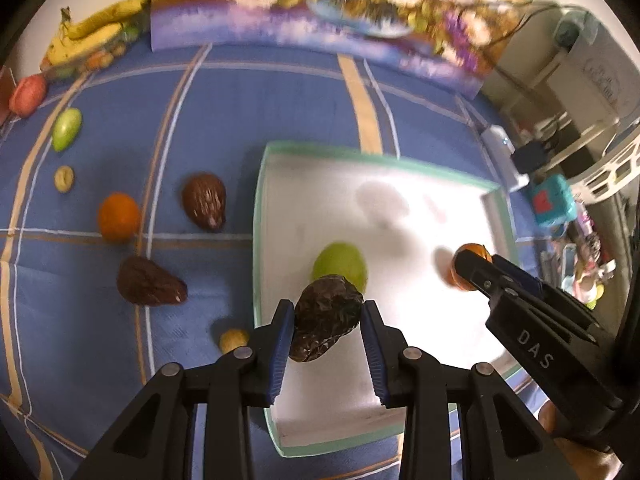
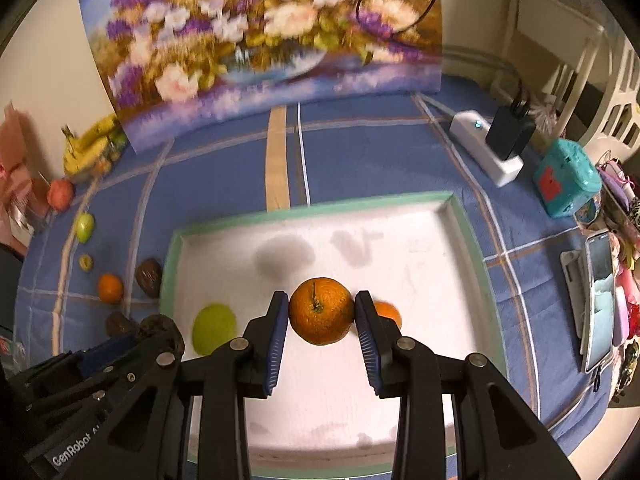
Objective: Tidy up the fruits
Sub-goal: 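Carry the date in the left tool and the orange in the right tool over the tray, then lower and release the date from the left tool while the right tool releases the orange in the tray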
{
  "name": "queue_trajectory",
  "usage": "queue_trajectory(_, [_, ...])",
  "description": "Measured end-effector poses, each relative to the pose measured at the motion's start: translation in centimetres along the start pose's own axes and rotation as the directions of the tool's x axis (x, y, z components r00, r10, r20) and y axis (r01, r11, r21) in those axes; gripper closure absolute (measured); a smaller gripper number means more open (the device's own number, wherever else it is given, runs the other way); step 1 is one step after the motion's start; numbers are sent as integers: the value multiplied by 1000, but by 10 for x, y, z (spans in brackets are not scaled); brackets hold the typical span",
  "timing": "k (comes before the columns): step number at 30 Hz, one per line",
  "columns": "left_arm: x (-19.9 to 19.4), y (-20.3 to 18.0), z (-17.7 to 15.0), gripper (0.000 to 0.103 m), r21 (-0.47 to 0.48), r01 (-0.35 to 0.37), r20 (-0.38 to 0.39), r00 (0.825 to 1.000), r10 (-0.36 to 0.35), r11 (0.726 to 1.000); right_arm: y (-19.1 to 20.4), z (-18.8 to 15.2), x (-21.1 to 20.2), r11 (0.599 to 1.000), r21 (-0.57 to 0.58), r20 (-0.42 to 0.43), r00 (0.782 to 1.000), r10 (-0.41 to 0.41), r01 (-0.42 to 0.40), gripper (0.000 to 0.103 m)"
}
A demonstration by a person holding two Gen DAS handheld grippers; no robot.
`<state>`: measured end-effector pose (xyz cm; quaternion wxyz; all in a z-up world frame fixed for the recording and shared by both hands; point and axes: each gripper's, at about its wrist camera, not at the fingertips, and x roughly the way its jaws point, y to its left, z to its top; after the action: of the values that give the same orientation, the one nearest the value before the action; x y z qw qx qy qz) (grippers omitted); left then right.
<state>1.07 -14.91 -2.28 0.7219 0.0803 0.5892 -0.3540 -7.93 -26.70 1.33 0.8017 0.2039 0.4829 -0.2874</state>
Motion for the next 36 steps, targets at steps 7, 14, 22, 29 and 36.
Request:
queue_trajectory(7, [2,-5,-2,66,20,1,-6,1000,0,1000,-2,-13,36,1000,0,-120,993,-11,11,67])
queue_trajectory(14, [5,-7,-2,66,30,-4,-15,1000,5,1000,-4,-19,46,1000,7,-153,988,-12,14,67])
queue_trajectory(22, [9,-9,-3,64,40,-6,-35,999,7,999,-5,-18,45,1000,11,-163,987,-10,12,67])
queue_trajectory(29, [15,-7,-4,63,35,-21,-53,998,23,999,-4,-18,46,1000,6,-163,987,-14,15,67])
queue_trajectory(36, [0,-8,-1,63,38,-7,-19,1000,7,999,-2,-14,41,1000,-3,-159,987,-10,10,66])
